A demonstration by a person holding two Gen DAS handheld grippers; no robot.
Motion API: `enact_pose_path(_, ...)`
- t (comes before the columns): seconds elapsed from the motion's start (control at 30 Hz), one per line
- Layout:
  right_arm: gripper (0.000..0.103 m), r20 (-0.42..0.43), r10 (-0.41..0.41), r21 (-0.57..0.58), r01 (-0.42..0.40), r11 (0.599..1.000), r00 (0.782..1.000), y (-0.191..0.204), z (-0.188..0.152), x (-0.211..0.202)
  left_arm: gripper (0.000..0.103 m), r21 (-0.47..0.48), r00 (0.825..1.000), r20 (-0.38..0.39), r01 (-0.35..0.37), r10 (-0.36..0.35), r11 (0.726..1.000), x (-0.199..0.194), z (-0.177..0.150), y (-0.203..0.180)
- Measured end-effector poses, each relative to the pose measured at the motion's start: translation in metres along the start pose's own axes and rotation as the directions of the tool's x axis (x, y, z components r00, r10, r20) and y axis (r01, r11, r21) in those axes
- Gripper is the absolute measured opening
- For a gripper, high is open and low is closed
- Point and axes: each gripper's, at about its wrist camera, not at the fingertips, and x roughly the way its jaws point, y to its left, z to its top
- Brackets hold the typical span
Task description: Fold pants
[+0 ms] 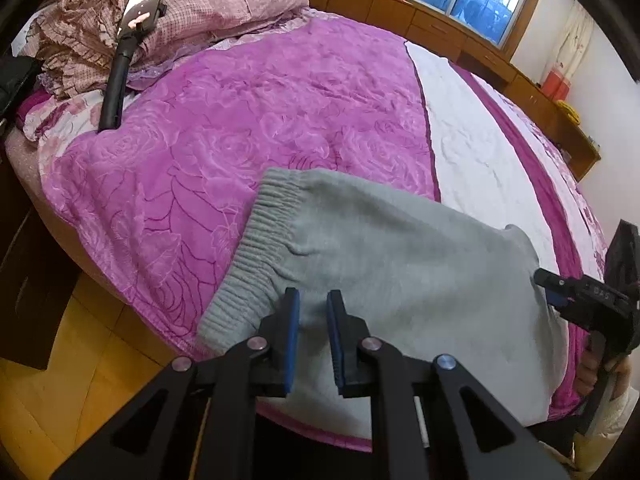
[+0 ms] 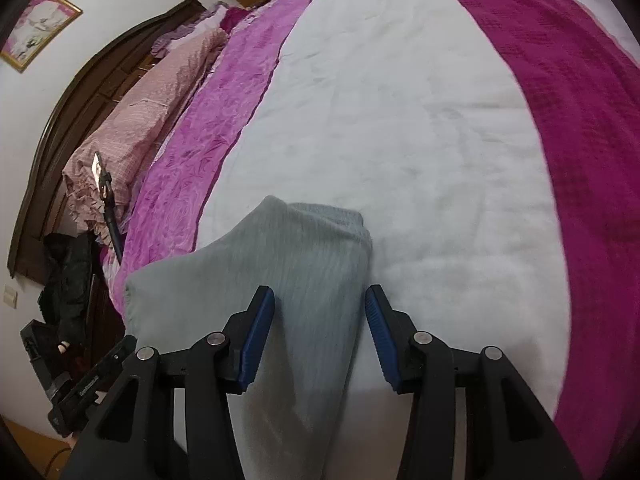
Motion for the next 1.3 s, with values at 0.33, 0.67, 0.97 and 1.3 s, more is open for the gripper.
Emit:
enact_pose_path(0.33, 0.046, -0.033, -0.020, -0.059, 0.018, 0.998, 0.999, 0.015, -0.046, -0.044, 0.025, 0.077, 1.000, -0.019, 0.003, -0.001, 0.997, -0.023, -0.010, -0.021)
enact_pose_path(0.67, 0.056, -0.097, -0.057, -0.090, 0.048, 0.995, 0.994, 0.016, -0.073, -0.012, 0.028, 0.096, 0.995, -0.098, -0.020, 0.030, 0.995, 0.007, -0.027, -0.026)
enact_pose_path(0.97, 0.065, -0.123, 0.009, -0.039, -0.014, 0.999, 0.992, 0.016, -0.077, -0.011, 0.032, 0.122, 0.996, -0.084, -0.013, 0.023, 0.992, 0.007, -0.030, -0.026)
enact_pose_path(1.3, 0.061, -0.100, -0.010, -0.102, -0.001, 0.995, 0.995, 0.026, -0.082, -0.003, 0.039, 0.144, 0.997, -0.075, -0.016, 0.027, 0.990, 0.008, -0.031, -0.031)
